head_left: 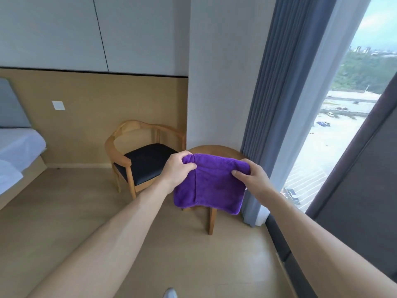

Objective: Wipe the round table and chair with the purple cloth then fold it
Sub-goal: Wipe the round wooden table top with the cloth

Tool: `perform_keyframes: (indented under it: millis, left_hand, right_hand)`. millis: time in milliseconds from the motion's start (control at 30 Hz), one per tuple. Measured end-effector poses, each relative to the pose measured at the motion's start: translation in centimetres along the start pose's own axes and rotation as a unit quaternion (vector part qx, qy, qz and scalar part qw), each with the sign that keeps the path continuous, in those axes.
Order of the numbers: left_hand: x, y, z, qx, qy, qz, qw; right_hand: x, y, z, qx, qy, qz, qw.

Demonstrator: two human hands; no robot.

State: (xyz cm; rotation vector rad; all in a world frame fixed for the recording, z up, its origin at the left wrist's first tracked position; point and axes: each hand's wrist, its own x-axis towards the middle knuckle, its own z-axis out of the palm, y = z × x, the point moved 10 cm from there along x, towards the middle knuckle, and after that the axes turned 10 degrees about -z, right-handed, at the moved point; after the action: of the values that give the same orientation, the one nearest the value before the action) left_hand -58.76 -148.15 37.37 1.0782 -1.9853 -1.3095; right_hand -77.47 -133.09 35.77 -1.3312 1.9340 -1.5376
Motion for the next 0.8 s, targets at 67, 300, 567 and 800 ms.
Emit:
perform_keyframes:
  millis: [67,300,567,800]
  left_hand:
    - [4.0,-1.0,1.1,-0.018,-0.018,-0.004,1.000]
    - [20.3,-4.7,6.1,-0.028,-0.085,-0.010,0.996]
    - [34.6,-10.4,11.8,-0.013,-0.153,-0.051,0.987]
    - [40.6,-17.1,16.2,0.023,-0.152,-0.065,0.986]
  right_hand:
    - [2.9,2.1,0.0,-0.012,0.015,-0.003,1.000]
    - [14.4,11.0,0.1,-0.062,0.046,0.038,0.996]
    - [24.5,21.0,1.7,-0.153,0.045,0.103,0.982]
    - [28.5,30.7,3.8,-0.182,0.013,0.145,0.972]
